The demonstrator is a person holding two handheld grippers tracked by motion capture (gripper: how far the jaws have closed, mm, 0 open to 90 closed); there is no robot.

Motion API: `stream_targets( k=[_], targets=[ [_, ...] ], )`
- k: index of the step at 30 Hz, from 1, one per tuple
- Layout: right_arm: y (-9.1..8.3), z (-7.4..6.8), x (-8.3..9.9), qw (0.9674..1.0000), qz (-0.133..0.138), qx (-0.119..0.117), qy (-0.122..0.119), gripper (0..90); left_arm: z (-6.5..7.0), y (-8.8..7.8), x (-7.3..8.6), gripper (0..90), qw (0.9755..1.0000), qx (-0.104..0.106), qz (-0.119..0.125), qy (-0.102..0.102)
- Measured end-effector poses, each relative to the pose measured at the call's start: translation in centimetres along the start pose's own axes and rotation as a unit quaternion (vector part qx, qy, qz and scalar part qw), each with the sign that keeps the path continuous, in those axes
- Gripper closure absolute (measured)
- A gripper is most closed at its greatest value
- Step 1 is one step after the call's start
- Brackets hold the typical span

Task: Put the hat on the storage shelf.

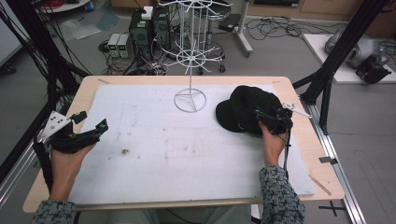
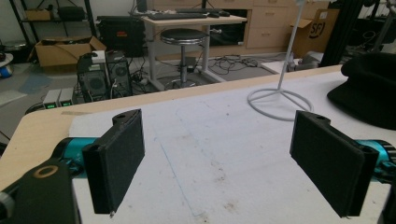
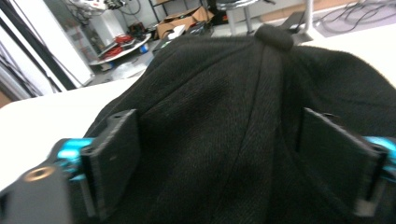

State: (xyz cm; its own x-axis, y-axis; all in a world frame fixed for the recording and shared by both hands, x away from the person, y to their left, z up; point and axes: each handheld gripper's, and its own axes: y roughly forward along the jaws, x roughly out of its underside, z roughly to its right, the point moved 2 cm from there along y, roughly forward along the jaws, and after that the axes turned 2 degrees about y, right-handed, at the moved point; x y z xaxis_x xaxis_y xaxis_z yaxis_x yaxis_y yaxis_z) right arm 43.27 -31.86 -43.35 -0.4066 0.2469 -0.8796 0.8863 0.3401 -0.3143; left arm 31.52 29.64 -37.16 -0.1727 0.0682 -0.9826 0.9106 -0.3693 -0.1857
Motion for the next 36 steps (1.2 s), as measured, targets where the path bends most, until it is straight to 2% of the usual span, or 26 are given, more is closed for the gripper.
stream_targets(
  k=[1, 2, 3, 4, 6, 7, 9, 13, 14, 15, 16, 21, 22, 25, 27, 30, 34, 36],
  targets=[
    [0.0, 0.0, 0.0, 1.0000, 0.000, 0.000, 0.000, 27.7, 0.0, 0.0, 0.0, 18.1, 1.0000, 0.000, -0.001, 0.000],
    [-0.1, -0.2, -0.1, 1.0000, 0.001, 0.002, -0.009, 39.5, 0.0, 0.0, 0.0, 18.1, 1.0000, 0.001, -0.001, 0.000],
    [-0.1, -0.2, -0.1, 1.0000, 0.001, 0.002, -0.009, 39.5, 0.0, 0.0, 0.0, 18.1, 1.0000, 0.001, -0.001, -0.001],
    [-0.2, -0.2, -0.1, 0.9999, 0.003, 0.009, -0.008, 50.3, 0.1, 0.0, 0.0, 18.1, 1.0000, 0.001, 0.000, 0.000],
    [-0.3, 0.1, -0.1, 0.9999, 0.001, 0.011, 0.007, 61.1, 0.1, 0.0, 0.0, 18.1, 1.0000, 0.001, 0.001, 0.000],
    [-0.3, 0.1, -0.1, 0.9999, 0.001, 0.011, 0.007, 61.1, 0.1, 0.0, 0.0, 18.1, 1.0000, 0.001, 0.001, -0.001],
    [-0.3, 0.4, -0.1, 0.9997, -0.004, 0.017, 0.017, 73.8, 0.1, 0.1, 0.0, 18.1, 1.0000, 0.001, 0.000, 0.000],
    [-0.4, 0.1, -0.2, 0.9997, 0.000, 0.022, 0.012, 82.2, 0.1, 0.1, 0.0, 18.1, 1.0000, 0.001, -0.001, 0.001],
    [-0.6, -0.2, -0.3, 0.9997, 0.005, 0.025, 0.006, 83.1, 0.1, 0.1, 0.0, 18.1, 1.0000, 0.000, -0.001, 0.001],
    [-0.8, -0.7, -0.6, 0.9995, 0.010, 0.027, -0.015, 83.9, 0.1, 0.1, 0.0, 18.1, 1.0000, 0.000, -0.001, 0.001],
    [-0.8, -0.7, -0.6, 0.9995, 0.010, 0.027, -0.015, 83.9, 0.1, 0.1, 0.0, 18.1, 1.0000, -0.001, -0.002, 0.001],
    [-1.7, -1.8, -2.0, 0.9973, 0.036, 0.025, -0.060, 84.7, 0.1, 0.2, 0.1, 18.1, 1.0000, 0.000, -0.002, 0.003],
    [-1.7, -1.8, -2.0, 0.9973, 0.036, 0.025, -0.060, 84.7, 0.1, 0.2, 0.1, 18.1, 1.0000, 0.000, -0.003, 0.003],
    [-2.5, -2.6, -2.8, 0.9944, 0.057, 0.015, -0.088, 84.9, 0.1, 0.3, 0.1, 18.2, 1.0000, 0.001, -0.004, 0.003],
    [-2.6, -2.8, -2.9, 0.9940, 0.058, 0.014, -0.092, 84.9, 0.1, 0.2, 0.1, 18.1, 1.0000, 0.001, -0.003, 0.003],
    [-3.5, -3.4, -3.7, 0.9915, 0.078, 0.011, -0.103, 85.1, 0.1, 0.1, 0.0, 18.2, 1.0000, 0.001, -0.001, 0.004],
    [-4.3, -4.2, -4.7, 0.9894, 0.089, 0.008, -0.115, 85.2, 0.1, 0.0, -0.1, 18.1, 1.0000, 0.001, 0.002, 0.003],
    [-5.0, -4.9, -5.7, 0.9862, 0.101, 0.006, -0.131, 85.2, 0.1, 0.0, -0.2, 18.2, 1.0000, 0.002, 0.002, 0.002]
  ],
)
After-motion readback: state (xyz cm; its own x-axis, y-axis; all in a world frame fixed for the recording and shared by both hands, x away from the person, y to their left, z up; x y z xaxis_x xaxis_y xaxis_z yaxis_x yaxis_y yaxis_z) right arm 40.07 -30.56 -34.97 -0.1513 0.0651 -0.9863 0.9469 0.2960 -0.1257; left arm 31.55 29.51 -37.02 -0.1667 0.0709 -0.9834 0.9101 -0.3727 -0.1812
